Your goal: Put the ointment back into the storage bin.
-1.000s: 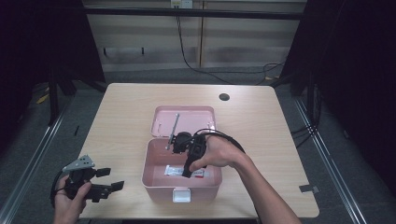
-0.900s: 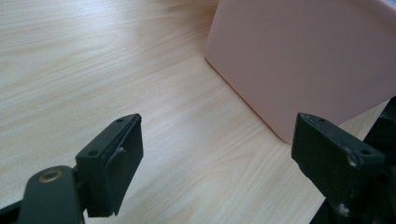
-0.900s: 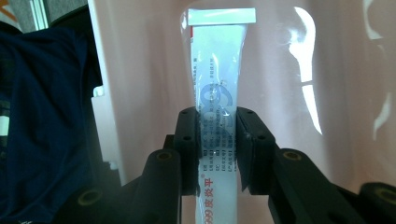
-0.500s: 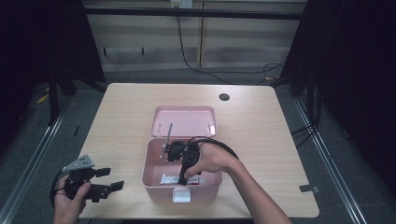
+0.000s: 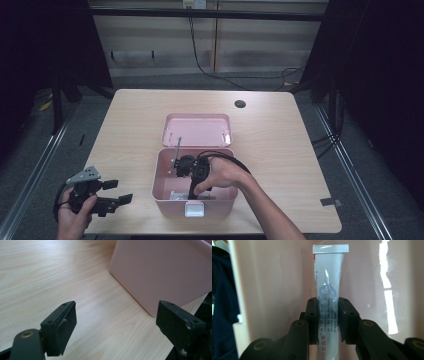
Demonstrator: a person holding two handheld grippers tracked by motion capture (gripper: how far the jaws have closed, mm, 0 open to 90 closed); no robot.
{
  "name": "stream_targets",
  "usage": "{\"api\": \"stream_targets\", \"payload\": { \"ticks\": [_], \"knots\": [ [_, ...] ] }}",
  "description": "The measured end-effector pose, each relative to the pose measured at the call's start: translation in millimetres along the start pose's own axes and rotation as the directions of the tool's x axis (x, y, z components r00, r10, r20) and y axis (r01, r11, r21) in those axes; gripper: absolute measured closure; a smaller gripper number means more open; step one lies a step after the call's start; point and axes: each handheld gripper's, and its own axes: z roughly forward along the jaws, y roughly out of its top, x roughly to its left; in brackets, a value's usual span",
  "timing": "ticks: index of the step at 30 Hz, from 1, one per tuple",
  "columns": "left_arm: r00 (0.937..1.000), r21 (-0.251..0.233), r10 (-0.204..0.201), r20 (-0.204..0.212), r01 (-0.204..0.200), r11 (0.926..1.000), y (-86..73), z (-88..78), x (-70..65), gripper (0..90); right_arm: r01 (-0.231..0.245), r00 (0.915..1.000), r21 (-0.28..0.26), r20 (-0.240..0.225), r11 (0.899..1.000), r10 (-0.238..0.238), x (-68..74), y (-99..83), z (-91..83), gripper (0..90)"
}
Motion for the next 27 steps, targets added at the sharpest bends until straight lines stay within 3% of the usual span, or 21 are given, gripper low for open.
{"api": "stream_targets", "payload": {
  "ticks": [11, 22, 27],
  "knots": [
    [1.0, 0.001, 0.0, 0.001, 0.0, 1.0, 0.0, -0.3, 0.3, 16.8, -0.006, 0.9996, 0.014, -0.026, 1.0, 0.006, -5.5, 3.0, 12.5, 71.7],
    [1.0, -0.003, -0.001, -0.001, 0.001, 1.0, -0.1, -0.4, 0.5, 16.7, 0.014, 0.9988, 0.06, -0.048, 0.998, -0.011, -9.9, 9.8, 30.4, 71.6],
    [1.0, -0.002, -0.002, 0.0, 0.002, 1.0, 0.0, -0.3, 0.4, 16.7, 0.023, 0.9976, 0.056, -0.066, 0.998, -0.019, -9.6, 12.5, 37.9, 71.6]
  ]
}}
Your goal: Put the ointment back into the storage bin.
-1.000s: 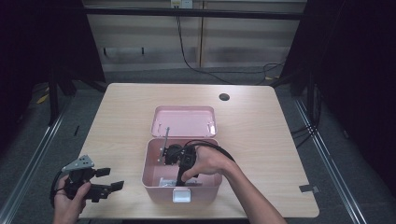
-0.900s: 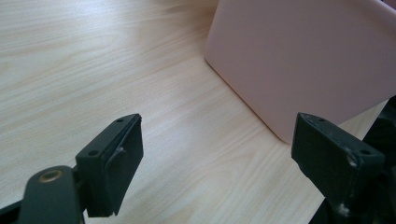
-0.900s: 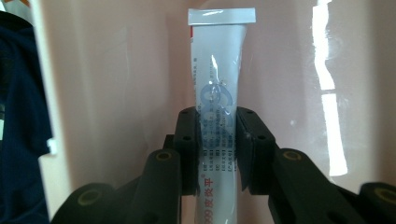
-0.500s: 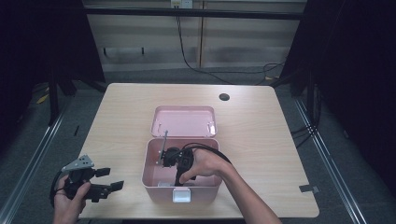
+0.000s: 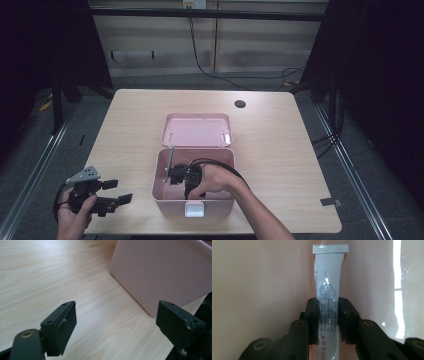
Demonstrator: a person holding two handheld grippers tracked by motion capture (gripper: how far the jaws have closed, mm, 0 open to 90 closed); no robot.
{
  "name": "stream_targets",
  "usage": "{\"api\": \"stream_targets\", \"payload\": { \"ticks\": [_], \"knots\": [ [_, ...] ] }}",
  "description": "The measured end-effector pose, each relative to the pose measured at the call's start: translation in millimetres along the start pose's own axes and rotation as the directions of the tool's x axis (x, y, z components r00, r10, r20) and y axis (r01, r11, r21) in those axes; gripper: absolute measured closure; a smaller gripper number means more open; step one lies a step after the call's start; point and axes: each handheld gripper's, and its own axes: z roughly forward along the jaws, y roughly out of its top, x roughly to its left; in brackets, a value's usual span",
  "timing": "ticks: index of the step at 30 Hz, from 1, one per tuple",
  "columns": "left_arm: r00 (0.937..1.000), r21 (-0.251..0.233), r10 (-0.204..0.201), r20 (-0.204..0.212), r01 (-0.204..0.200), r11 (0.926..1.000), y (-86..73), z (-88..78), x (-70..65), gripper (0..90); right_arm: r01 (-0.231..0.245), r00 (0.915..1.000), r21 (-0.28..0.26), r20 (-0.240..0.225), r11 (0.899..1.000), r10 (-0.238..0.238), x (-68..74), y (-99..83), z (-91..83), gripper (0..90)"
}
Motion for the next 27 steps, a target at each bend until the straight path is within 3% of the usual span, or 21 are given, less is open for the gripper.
{"api": "stream_targets", "payload": {
  "ticks": [27],
  "knots": [
    [1.0, -0.004, 0.002, 0.0, -0.002, 1.0, 0.1, -0.6, -0.1, 16.8, -0.019, 0.999, 0.04, 0.042, 0.999, 0.018, -1.8, -1.5, 6.3, 68.4]
  ]
}}
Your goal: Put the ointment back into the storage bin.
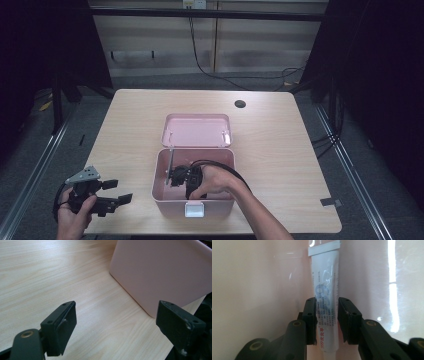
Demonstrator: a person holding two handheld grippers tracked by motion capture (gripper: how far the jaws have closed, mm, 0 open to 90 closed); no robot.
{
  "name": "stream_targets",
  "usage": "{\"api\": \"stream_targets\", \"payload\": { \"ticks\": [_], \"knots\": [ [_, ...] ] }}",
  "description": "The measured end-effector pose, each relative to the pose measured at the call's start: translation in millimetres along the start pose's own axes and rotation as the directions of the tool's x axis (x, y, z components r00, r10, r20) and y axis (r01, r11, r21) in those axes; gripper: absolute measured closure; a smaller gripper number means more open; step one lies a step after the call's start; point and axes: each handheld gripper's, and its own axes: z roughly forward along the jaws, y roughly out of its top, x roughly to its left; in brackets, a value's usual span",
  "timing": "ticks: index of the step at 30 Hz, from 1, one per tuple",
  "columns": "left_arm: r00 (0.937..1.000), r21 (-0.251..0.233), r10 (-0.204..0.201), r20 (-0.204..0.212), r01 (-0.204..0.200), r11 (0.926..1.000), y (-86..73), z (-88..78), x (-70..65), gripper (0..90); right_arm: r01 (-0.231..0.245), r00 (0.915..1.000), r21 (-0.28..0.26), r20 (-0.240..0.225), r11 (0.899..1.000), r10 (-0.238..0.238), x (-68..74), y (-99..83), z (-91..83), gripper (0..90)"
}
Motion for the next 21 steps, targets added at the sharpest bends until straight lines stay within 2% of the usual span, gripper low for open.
{"api": "stream_targets", "payload": {
  "ticks": [3, 5, 12, 14, 17, 21],
  "knots": [
    [1.0, 0.001, 0.0, 0.001, 0.0, 1.0, 0.0, 0.0, 0.2, 16.8, 0.0, 1.0, -0.016, 0.007, 1.0, 0.0, -0.1, -0.3, -1.4, 66.6],
    [1.0, 0.001, -0.001, 0.001, 0.001, 1.0, 0.0, 0.2, 0.1, 16.8, -0.005, 0.9999, -0.03, 0.015, 1.0, 0.006, -0.5, -0.7, -3.7, 61.0],
    [1.0, 0.001, -0.002, 0.002, 0.002, 1.0, 0.0, 0.5, -0.1, 16.8, -0.053, 0.9972, -0.063, 0.048, 0.997, 0.057, -0.4, -5.3, -12.0, 47.7],
    [1.0, 0.002, -0.001, 0.001, 0.001, 1.0, 0.0, 0.4, -0.2, 16.8, -0.062, 0.9964, -0.072, 0.054, 0.996, 0.066, -0.3, -6.2, -13.6, 46.3],
    [1.0, 0.001, 0.0, 0.0, 0.0, 1.0, 0.0, 0.2, 0.1, 16.7, -0.06, 0.9949, -0.076, 0.076, 0.995, 0.066, 0.2, -7.8, -15.9, 44.5],
    [1.0, 0.004, -0.002, 0.002, 0.002, 1.0, 0.0, 0.6, -0.1, 16.7, -0.036, 0.9957, -0.08, 0.082, 0.996, 0.042, 3.1, -9.2, -18.2, 43.8]
  ]
}}
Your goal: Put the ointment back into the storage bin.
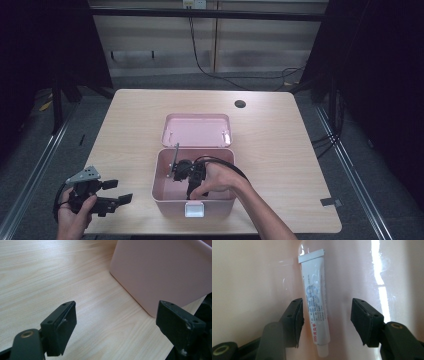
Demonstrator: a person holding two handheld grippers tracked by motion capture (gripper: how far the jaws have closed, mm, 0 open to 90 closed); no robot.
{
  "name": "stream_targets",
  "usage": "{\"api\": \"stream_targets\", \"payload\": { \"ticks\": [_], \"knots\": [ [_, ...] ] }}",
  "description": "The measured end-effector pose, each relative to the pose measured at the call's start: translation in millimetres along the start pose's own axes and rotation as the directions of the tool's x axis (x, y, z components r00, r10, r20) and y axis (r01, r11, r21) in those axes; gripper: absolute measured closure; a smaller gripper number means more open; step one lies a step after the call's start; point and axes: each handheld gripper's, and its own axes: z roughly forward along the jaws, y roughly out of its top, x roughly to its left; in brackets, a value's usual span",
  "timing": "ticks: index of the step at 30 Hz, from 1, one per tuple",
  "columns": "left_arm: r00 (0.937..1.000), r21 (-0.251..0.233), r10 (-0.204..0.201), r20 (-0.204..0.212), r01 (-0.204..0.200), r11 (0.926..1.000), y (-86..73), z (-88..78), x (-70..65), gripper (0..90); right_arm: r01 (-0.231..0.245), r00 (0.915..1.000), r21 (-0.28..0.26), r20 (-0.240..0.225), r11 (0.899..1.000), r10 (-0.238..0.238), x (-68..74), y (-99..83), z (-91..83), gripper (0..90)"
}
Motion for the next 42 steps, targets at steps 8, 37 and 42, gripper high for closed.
{"api": "stream_targets", "payload": {
  "ticks": [8, 37, 42],
  "knots": [
    [1.0, 0.003, 0.002, 0.0, -0.002, 1.0, -0.2, -0.2, 0.0, 16.8, -0.019, 0.9996, -0.039, 0.023, 0.999, 0.02, 0.0, -1.7, -14.8, 40.9],
    [1.0, 0.001, 0.0, 0.001, 0.0, 1.0, -0.1, -0.2, -0.1, 16.8, -0.048, 0.9982, -0.141, 0.028, 0.989, 0.052, 4.3, -27.1, -64.1, 46.0],
    [1.0, 0.0, -0.001, 0.002, 0.001, 1.0, 0.0, 0.3, -0.4, 16.8, -0.07, 0.9968, -0.144, 0.029, 0.987, 0.075, 5.5, -34.3, -70.4, 46.8]
  ]
}}
